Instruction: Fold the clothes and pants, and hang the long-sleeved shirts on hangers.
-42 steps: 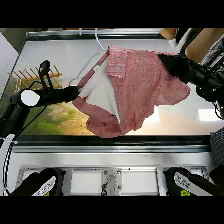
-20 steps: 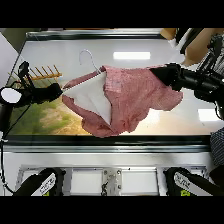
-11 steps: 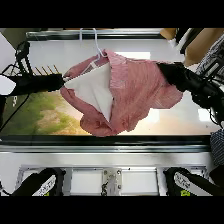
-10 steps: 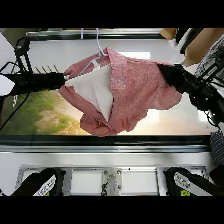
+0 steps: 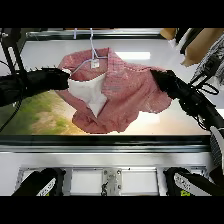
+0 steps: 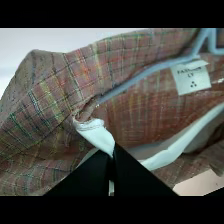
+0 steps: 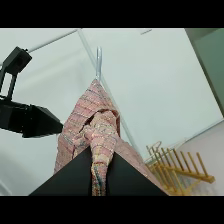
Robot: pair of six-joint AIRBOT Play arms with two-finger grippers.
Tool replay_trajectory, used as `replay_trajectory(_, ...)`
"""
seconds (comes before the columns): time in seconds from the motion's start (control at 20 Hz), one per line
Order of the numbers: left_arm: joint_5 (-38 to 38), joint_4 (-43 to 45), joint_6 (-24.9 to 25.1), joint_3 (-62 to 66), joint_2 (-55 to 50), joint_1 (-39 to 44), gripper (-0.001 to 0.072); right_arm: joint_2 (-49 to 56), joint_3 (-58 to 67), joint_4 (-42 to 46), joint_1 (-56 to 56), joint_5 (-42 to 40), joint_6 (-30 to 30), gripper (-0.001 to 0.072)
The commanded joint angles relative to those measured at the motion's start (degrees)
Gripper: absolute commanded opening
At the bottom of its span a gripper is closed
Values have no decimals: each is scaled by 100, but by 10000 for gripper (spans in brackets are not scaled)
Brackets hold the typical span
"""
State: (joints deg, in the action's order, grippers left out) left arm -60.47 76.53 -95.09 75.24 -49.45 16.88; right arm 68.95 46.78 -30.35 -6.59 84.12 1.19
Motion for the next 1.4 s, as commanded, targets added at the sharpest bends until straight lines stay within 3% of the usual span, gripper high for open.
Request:
replay_trajectory(0.0,0,48,-31,17,286,332,15,2,-15,-365,61,-22,59,16)
replay_trajectory(0.05,7,48,-28,17,361,422,17,2,-15,-433,61,-11,57,15)
replay_trajectory(0.1,15,50,-26,17,428,490,100,2,-15,-483,63,-7,59,16)
replay_trajectory(0.15,63,52,-26,17,492,518,431,0,-13,-487,61,-7,57,15)
replay_trajectory(0.2,155,52,-31,17,564,509,616,0,-13,-487,61,-2,57,15)
replay_trajectory(0.4,354,52,-55,17,870,-9,620,-24,-13,-490,59,83,59,16)
replay_trajectory(0.65,44,52,-98,-160,879,-1174,620,-212,-9,-540,44,81,59,15)
replay_trajectory(0.85,149,-490,-50,-870,549,-2640,622,-297,-11,-546,46,79,57,16)
replay_trajectory(0.95,186,-1969,702,-1054,129,-3541,622,-313,-11,-531,46,81,55,16)
replay_trajectory(1.1,-258,-5051,2677,-1172,-599,-4634,621,-319,-11,-529,48,81,52,16)
replay_trajectory(1.15,-511,-5792,3080,-1211,-831,-4859,621,-319,-11,-529,50,81,52,15)
replay_trajectory(1.25,-1121,-6566,3432,-1261,-1290,-5095,621,-319,-11,-529,52,79,52,16)
replay_trajectory(1.35,-1698,-6760,3563,-1250,-1707,-5084,621,-319,-11,-529,55,79,50,16)
